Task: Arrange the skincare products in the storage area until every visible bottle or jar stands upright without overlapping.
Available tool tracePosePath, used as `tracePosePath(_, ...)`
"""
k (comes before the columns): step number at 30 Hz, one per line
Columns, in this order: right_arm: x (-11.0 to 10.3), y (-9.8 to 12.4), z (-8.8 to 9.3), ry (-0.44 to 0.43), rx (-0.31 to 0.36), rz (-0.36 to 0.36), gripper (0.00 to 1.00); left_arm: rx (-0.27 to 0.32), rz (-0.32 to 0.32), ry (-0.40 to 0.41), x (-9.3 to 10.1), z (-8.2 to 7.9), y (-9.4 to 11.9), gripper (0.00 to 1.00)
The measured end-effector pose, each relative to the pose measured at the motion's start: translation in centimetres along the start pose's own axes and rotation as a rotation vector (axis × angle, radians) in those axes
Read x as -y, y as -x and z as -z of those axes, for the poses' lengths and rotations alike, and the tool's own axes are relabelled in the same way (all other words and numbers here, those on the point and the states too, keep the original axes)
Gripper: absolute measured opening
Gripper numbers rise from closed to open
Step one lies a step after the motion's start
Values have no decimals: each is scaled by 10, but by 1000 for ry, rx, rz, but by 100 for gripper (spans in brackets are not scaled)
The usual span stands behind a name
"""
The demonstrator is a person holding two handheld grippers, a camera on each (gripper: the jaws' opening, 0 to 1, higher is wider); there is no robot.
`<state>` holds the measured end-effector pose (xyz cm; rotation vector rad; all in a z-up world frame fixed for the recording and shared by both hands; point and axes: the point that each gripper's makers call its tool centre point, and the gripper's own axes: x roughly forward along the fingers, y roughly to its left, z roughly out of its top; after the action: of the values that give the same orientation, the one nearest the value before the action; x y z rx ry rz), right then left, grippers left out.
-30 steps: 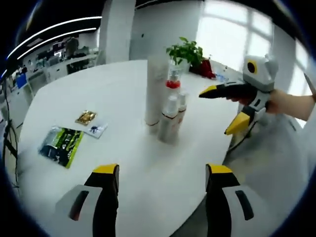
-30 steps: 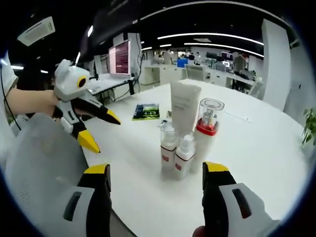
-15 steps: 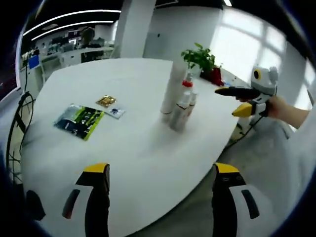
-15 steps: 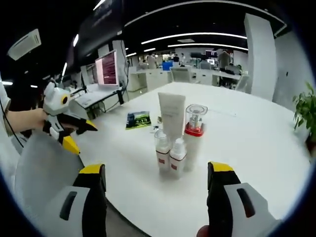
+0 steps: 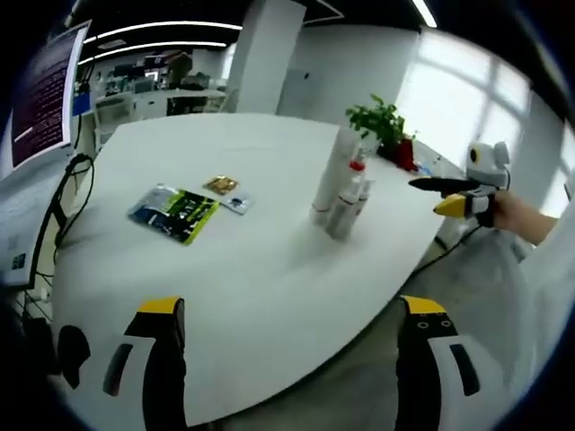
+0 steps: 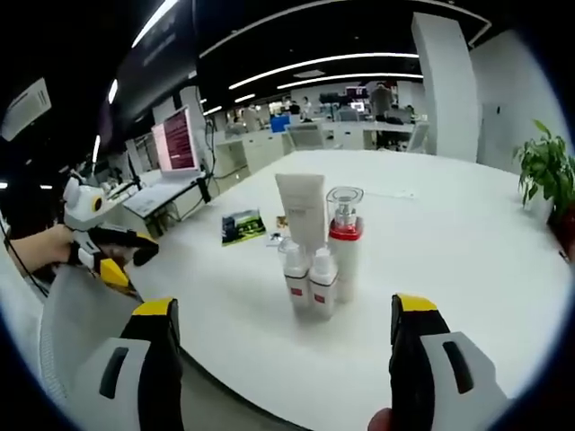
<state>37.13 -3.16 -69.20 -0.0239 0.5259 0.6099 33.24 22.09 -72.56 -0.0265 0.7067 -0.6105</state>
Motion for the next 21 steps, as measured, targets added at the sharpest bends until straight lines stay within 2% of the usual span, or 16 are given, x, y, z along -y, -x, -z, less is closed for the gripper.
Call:
tracePosePath(6,-1,-4,8,3,-12,26,100,6,22,20,-3,4,0,96)
tracePosePath(15,9,-4,15,57,-54,70,100,-1,30,29,-9,8,-1,99)
tracePosePath(17,9,-4,19,88,-80,81,100,-3,44,34,-6,8,-2,99)
tracePosePath(21,10,-5,20,88,-89,83,99,41,42,14,-8,0,-4,99)
